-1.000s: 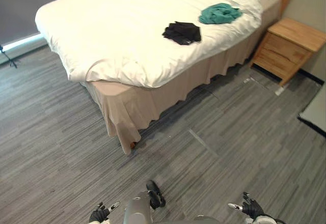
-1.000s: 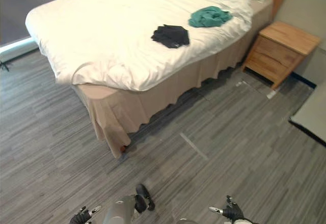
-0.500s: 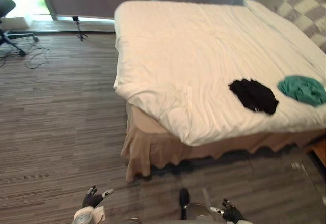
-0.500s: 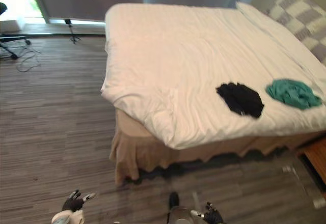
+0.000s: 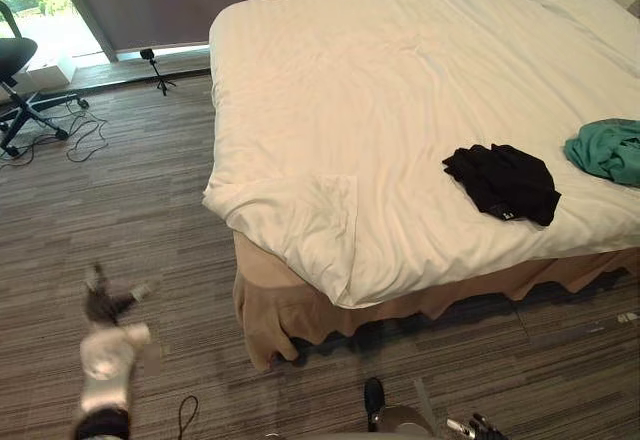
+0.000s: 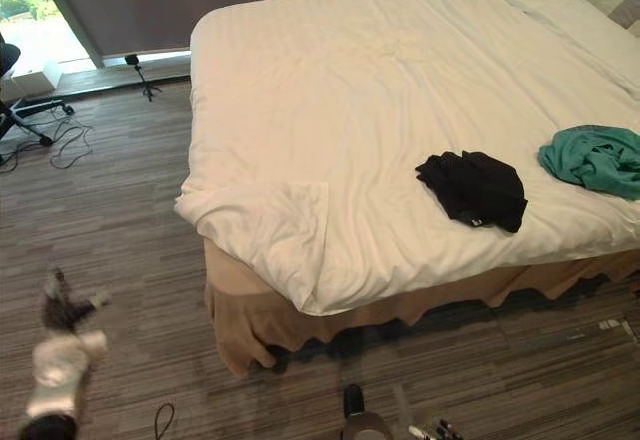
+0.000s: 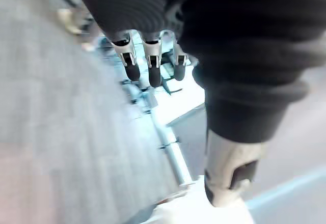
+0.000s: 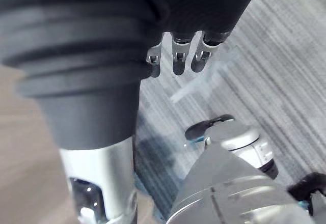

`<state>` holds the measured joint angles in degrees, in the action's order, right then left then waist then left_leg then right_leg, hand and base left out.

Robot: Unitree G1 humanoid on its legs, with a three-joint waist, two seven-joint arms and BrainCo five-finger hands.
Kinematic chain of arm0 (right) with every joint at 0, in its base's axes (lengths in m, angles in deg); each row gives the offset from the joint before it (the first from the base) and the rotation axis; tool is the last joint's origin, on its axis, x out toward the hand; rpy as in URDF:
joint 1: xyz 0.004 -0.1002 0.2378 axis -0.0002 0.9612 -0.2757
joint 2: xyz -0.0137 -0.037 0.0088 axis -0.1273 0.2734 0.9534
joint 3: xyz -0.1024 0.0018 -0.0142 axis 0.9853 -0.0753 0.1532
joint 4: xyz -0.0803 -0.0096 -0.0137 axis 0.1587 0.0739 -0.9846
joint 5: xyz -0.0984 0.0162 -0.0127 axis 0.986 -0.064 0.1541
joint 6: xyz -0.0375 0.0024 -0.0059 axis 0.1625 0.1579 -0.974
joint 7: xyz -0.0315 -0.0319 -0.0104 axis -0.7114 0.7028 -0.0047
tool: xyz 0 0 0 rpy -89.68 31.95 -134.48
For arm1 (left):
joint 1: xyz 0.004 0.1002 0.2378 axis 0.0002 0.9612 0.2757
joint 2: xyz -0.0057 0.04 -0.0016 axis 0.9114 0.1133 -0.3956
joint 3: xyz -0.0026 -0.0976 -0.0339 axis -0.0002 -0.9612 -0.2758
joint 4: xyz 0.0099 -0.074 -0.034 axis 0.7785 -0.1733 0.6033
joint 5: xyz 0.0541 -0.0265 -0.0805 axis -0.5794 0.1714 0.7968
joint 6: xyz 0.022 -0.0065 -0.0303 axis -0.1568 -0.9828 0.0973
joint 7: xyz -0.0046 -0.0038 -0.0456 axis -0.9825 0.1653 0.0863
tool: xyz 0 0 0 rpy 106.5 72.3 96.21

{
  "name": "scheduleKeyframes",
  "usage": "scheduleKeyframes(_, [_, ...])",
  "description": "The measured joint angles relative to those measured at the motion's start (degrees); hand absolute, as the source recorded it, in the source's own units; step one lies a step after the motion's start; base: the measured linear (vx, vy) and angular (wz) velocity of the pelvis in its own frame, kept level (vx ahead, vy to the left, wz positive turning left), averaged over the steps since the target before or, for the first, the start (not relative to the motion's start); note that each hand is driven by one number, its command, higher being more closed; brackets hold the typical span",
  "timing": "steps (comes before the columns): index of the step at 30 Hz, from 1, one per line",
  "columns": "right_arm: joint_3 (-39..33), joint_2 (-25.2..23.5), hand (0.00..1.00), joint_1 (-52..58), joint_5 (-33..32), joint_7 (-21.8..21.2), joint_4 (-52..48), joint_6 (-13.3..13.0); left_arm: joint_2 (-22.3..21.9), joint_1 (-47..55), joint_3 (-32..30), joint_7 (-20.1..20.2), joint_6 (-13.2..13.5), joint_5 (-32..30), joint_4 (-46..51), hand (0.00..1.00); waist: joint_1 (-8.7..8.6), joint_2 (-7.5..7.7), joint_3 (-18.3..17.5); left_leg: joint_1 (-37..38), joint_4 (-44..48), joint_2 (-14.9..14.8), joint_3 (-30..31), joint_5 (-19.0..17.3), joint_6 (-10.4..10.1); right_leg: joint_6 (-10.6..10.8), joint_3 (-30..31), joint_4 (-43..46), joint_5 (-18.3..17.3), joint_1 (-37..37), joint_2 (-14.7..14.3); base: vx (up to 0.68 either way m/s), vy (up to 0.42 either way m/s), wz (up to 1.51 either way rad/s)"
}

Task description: Tidy the bed and pick cloth on bed and put in laundry

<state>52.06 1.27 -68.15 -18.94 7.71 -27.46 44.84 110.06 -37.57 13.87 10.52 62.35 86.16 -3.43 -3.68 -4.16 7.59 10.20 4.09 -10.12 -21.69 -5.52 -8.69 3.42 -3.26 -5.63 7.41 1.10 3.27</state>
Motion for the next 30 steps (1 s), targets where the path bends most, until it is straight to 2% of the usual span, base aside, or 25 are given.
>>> scheduleKeyframes(3, [-0.36, 0.03, 0.00, 0.16, -0.42, 0.02, -0.02, -0.27, 0.13, -6.19, 6.16, 2.17, -0.05, -0.31, 1.25, 0.00, -1.05, -0.98, -0.50, -0.25, -2.07, -0.02, 0.16, -0.23, -0.04, 0.05, -1.64, -0.02, 0.04, 0.58, -0.07, -0.13, 0.011, 0.31])
scheduleKeyframes(4, [-1.26, -0.02, 0.00, 0.09, -1.39, 0.03, -0.25, -0.67, 0.17, -10.10, 10.30, 3.61, -0.21, -0.57, 1.25, 0.00, -1.72, -1.70, -0.58, -0.42, -3.21, -0.33, 0.22, -1.06, -0.32, 0.45, -2.82, -0.03, 0.00, 0.84, -0.34, -0.14, 0.022, 0.42])
scheduleKeyframes(6, [-2.77, -0.76, 0.00, 0.11, -2.37, 0.46, -0.99, -1.34, 0.13, -14.37, 16.71, 5.63, -0.85, -1.13, 1.38, 0.00, -2.81, -1.61, -0.29, -1.13, -3.82, -0.02, 0.55, -1.65, -0.25, 0.91, -4.13, -0.05, 0.47, 0.97, 0.01, -0.14, 0.014, 0.26])
scheduleKeyframes(8, [-2.75, -1.77, 0.00, 0.78, -2.89, 1.04, -2.61, -1.63, -0.25, -16.63, 24.63, 5.99, -3.64, -2.99, 2.02, 0.00, -3.60, -1.50, -0.18, -1.25, -3.76, 0.25, 0.12, -2.33, -0.47, 1.27, -4.19, -0.05, 0.76, 1.38, 0.54, -0.10, 0.004, -0.12])
scheduleKeyframes(10, [-2.52, -2.27, 0.00, 0.95, -2.86, 1.05, -2.57, -1.59, -1.48, -17.77, 28.04, 6.03, -5.53, -3.91, 2.01, 0.00, -4.03, -1.64, -0.20, -1.52, -3.82, 0.33, -0.28, -2.44, -0.42, 1.27, -4.23, -0.05, 0.76, 1.97, 0.62, -0.03, -0.010, -0.19])
scheduleKeyframes(11, [-2.20, -2.99, 0.00, 1.13, -2.85, 1.04, -2.66, -1.60, -3.39, -19.26, 32.01, 6.03, -8.48, -5.09, 1.74, 0.00, -4.77, -1.92, -0.25, -2.22, -3.88, 0.10, -1.32, -2.49, -0.50, 1.22, -4.24, -0.03, 0.80, 3.17, 0.45, 0.00, -0.020, -0.23])
scheduleKeyframes(14, [-2.07, -3.43, 0.00, 1.54, -2.77, 0.92, -2.76, -1.64, -5.49, -20.79, 36.65, 6.42, -12.01, -8.32, -1.40, 0.00, -6.71, -2.59, 0.08, -2.06, -3.91, -0.87, -2.44, -2.72, -1.14, 0.91, -3.67, 0.00, 0.84, 3.89, -0.78, 0.06, -0.019, -0.23])
scheduleKeyframes(16, [-1.67, -3.44, 0.00, 1.67, -2.56, 0.84, -2.82, -1.71, -5.70, -22.20, 38.04, 7.13, -12.83, -9.95, -3.91, 0.00, -7.39, -2.75, 0.17, -1.75, -3.90, -1.60, -3.36, -2.22, -1.65, -0.06, -2.75, 0.39, 1.65, 4.29, -1.77, 0.14, -0.016, -0.37])
scheduleKeyframes(17, [-1.47, -3.47, 0.00, 1.82, -2.06, 0.68, -3.01, -1.73, -5.71, -23.21, 38.54, 7.70, -13.56, -11.07, -5.73, 0.00, -7.67, -2.76, 0.15, -0.97, -3.99, -2.06, -4.62, -1.69, -2.53, -0.47, -2.11, 0.42, 1.98, 4.64, -2.48, 0.17, -0.023, -0.48])
scheduleKeyframes(18, [-1.12, -3.51, 0.00, 2.19, -1.74, 0.30, -4.09, -1.77, -5.72, -24.51, 38.81, 8.26, -14.31, -12.42, -8.42, 0.00, -8.48, -2.75, 0.20, -0.67, -4.00, -2.40, -5.84, -1.57, -2.75, -1.08, -1.12, 0.42, 2.37, 5.02, -3.15, 0.13, -0.012, -0.46])
scheduleKeyframes(20, [-0.99, -3.45, 0.00, 2.50, -1.59, -0.13, -4.82, -1.95, -5.72, -24.81, 38.81, 8.94, -15.02, -13.40, -10.22, 0.00, -8.82, -2.73, 0.27, 0.01, -4.05, -2.43, -7.10, -1.49, -2.91, -1.11, -0.30, 0.43, 2.38, 5.01, -3.48, 0.08, 0.006, -0.43])
scheduleKeyframes(21, [0.06, -3.02, 0.00, 2.50, -1.29, -0.50, -4.92, -2.38, -5.73, -24.81, 38.81, 9.52, -15.59, -14.89, -12.97, 1.00, -9.24, -2.66, 0.40, 0.98, -4.02, -2.18, -9.41, -1.45, -2.97, -1.12, 1.50, 0.43, 2.39, 5.00, -3.74, 0.06, 0.020, -0.47])
scheduleKeyframes(23, [0.78, -2.95, 0.00, 2.48, -0.01, -0.94, -4.93, -2.51, -5.76, -24.80, 38.81, 10.01, -16.06, -15.88, -14.57, 1.00, -9.59, -2.48, 0.55, 1.08, -3.97, -1.96, -10.49, -1.45, -2.97, -1.12, 2.28, 0.43, 2.40, 5.04, -3.78, 0.01, 0.018, -0.36])
scheduleKeyframes(26, [4.05, -2.91, 0.00, 2.06, 0.65, -2.13, -5.27, -2.53, -5.80, -24.92, 38.64, 9.88, -16.31, -18.79, -19.18, 1.00, -9.98, -1.43, 2.03, 0.39, -3.91, -1.22, -12.90, -1.47, -2.96, -0.95, 4.69, 0.42, 3.03, 7.29, -3.45, -0.08, 0.001, -0.37])
scheduleKeyframes(29, [6.30, -2.70, 0.00, -0.51, 0.36, -2.45, -8.41, -2.56, -5.65, -27.93, 38.48, 8.20, -17.47, -20.39, -22.51, 1.00, -10.35, 0.32, 6.31, -4.14, -2.43, -0.13, -13.77, -2.76, -2.04, -0.17, 6.11, 0.41, 4.56, 11.82, -2.35, -0.15, -0.020, -0.16])
scheduleKeyframes(30, [7.39, -2.46, 0.00, -1.68, 0.08, -2.49, -9.64, -2.68, -5.62, -30.20, 37.40, 6.32, -17.78, -20.97, -23.06, 1.00, -10.42, 1.53, 8.54, -5.54, -1.11, 0.13, -13.75, -3.00, -1.65, 0.20, 6.69, 0.41, 5.13, 12.85, -1.77, -0.15, -0.037, 0.03])
